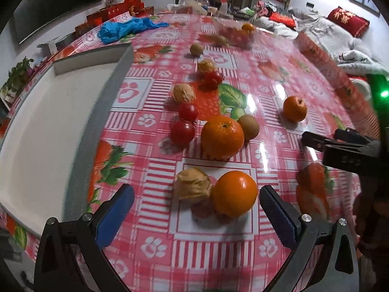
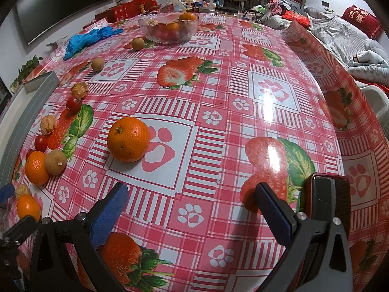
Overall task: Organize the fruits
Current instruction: 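Move the open left tool toward the walnut among the spilled fruits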
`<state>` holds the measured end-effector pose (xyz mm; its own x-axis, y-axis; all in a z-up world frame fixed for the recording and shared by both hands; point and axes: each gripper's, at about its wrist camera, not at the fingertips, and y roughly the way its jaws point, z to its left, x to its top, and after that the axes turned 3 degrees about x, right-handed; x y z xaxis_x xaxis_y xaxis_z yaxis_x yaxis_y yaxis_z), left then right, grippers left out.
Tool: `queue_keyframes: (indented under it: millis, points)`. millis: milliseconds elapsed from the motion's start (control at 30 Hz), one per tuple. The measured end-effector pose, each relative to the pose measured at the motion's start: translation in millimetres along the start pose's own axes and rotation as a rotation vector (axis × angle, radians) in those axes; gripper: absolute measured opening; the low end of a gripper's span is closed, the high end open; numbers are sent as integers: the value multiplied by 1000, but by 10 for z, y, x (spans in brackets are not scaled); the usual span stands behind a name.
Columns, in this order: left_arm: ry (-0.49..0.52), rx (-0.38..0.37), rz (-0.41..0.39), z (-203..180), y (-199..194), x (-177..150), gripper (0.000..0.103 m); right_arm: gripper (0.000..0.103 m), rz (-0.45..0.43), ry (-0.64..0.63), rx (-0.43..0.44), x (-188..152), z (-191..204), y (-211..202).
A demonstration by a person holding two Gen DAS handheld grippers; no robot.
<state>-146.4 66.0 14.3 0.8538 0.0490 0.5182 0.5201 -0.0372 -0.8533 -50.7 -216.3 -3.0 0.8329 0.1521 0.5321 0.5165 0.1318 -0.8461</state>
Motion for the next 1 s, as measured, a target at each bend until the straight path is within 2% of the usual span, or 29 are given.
queue_keyframes:
  millis: [267, 633, 900, 1000]
  points:
    - [70, 46, -20, -181, -48, -9, 103, 103, -7, -1, 1, -3, 0, -8]
    - [45, 73, -21, -42, -83, -60, 103, 103, -3, -1, 1, -5, -3, -8]
    - [56, 73, -15, -53, -58, -100, 103, 103, 18, 2, -1, 7, 36, -2]
    - [29, 61, -23, 24, -93, -100, 103, 103, 10, -4, 4, -8, 42, -8]
